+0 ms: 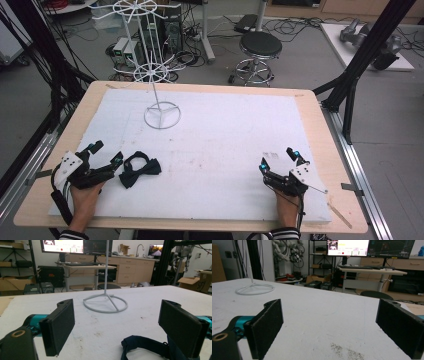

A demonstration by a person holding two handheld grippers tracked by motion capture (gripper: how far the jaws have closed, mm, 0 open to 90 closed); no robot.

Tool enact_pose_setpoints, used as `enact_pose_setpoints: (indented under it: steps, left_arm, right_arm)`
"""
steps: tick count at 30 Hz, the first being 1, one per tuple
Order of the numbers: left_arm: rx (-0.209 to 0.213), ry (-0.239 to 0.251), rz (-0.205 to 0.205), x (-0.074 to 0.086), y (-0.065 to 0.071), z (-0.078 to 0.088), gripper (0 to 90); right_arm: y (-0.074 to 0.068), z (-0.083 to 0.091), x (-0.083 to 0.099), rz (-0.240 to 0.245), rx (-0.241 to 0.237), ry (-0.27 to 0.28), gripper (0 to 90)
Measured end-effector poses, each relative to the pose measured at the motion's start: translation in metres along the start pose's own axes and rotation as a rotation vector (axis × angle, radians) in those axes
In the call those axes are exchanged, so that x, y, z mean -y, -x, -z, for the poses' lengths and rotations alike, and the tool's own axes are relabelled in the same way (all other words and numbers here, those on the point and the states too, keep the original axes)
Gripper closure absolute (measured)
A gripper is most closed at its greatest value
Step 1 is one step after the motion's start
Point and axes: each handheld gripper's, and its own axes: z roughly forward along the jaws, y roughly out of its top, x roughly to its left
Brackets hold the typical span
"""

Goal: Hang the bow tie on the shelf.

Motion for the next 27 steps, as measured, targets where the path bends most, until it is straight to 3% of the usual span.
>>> enact_pose_setpoints:
  steps: [27]
  left_arm:
    - [-0.002,0.000,-0.003,-0.0001,0.0000,0.0005,13.7]
  right_arm:
    - [-0.0011,0.0007,0.0002,-0.003,0.011,0.003,6.5]
